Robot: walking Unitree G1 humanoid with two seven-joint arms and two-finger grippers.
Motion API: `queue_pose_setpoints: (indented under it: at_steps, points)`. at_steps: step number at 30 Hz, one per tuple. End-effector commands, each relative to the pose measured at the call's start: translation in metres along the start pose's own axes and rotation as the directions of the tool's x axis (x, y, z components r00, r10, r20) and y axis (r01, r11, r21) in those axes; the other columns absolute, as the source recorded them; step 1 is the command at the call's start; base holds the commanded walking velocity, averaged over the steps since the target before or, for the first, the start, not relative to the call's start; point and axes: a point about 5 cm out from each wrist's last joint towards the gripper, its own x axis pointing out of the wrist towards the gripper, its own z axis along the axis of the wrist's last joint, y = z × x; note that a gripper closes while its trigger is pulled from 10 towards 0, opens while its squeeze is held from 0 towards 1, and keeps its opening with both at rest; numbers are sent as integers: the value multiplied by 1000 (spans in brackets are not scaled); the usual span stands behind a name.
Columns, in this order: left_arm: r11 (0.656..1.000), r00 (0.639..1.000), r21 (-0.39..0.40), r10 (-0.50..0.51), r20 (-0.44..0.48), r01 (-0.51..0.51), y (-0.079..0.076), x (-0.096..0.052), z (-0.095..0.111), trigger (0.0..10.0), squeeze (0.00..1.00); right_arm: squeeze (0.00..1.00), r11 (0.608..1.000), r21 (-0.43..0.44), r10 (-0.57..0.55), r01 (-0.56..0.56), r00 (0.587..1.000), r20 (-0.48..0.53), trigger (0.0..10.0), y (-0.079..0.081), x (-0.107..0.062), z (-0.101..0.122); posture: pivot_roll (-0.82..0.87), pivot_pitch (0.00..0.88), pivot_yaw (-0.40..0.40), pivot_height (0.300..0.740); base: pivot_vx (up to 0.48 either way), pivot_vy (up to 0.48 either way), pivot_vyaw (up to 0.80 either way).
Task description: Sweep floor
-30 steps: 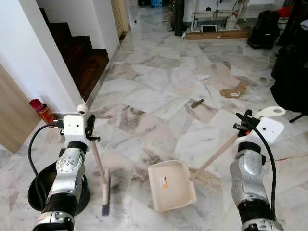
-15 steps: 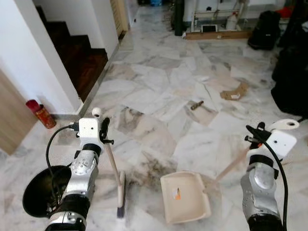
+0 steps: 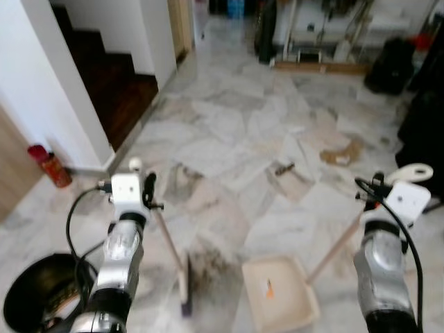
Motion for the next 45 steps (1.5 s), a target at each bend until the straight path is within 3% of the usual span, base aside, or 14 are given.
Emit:
queue_pose_setpoints:
  at_steps: [1, 45]
  points:
    - [1000, 998, 24, -6, 64, 4, -2, 5, 15, 10000, 0, 0, 1000, 19, -11, 11, 1000, 23, 10000, -4, 0, 7, -61, 0, 27, 740, 371, 0, 0]
    - [1000, 999, 11, -21, 45, 21, -6, -2, 17, 10000, 0, 0, 999, 34, -6, 6, 1000, -2, 10000, 4, -9, 7, -55, 0, 35, 740, 374, 0, 0]
